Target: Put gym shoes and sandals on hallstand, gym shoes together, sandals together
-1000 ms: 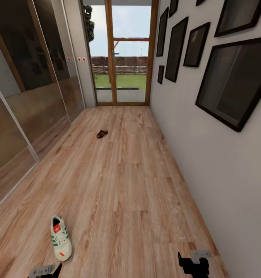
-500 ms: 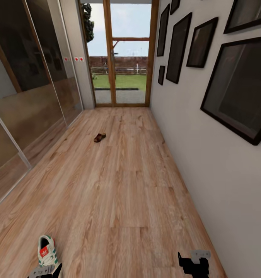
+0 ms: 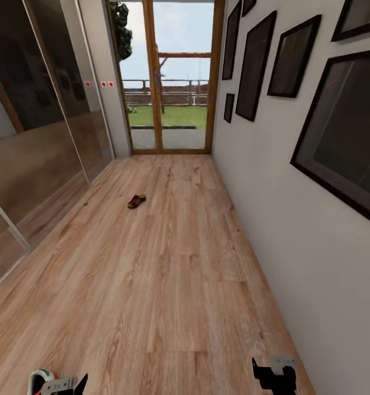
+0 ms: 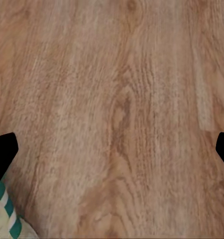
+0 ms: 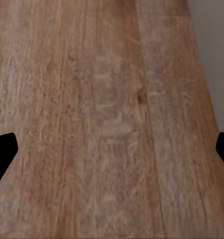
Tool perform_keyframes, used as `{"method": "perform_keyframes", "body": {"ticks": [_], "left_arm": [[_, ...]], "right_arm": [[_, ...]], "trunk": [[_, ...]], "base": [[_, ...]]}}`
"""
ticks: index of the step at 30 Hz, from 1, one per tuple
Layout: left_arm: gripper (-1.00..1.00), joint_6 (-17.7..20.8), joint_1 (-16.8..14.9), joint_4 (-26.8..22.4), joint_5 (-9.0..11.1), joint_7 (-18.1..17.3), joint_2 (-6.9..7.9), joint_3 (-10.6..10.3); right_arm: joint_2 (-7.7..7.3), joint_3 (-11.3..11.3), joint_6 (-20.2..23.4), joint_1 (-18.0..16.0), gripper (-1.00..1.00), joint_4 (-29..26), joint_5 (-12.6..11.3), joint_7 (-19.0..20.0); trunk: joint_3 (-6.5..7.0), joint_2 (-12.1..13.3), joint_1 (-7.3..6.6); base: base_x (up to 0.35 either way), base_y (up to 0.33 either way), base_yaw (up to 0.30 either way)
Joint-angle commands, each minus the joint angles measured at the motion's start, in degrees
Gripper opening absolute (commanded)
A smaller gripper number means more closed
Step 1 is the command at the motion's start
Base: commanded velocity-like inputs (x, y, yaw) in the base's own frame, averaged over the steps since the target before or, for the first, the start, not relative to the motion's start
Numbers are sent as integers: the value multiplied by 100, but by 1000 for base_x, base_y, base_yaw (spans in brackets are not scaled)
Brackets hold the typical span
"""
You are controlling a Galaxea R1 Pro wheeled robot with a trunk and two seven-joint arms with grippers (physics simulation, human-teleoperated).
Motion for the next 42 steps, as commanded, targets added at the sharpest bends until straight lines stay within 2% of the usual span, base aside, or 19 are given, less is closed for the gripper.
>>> {"method": "perform_keyframes", "body": {"ticks": [1,21,29,42], "left_arm": [[100,3,-4,7,60,-56,1,10],[100,3,-4,7,65,-56,1,10],[100,3,-4,7,68,-57,5,10],[100,3,-4,7,69,-55,8,10]], "right_arm": [[-2,50,-15,-3,100,1,-43,-24],[-2,50,-11,-3,100,1,-43,-24],[-2,50,-15,-3,100,1,-50,-33],[-10,50,-17,-3,100,8,-44,-26]], "trunk": [[-5,-2,2],[-5,-2,2],[-5,-2,2],[-5,-2,2]], "base": [[337,-78,0],[337,-78,1],[337,-78,162],[338,-52,18]]}}
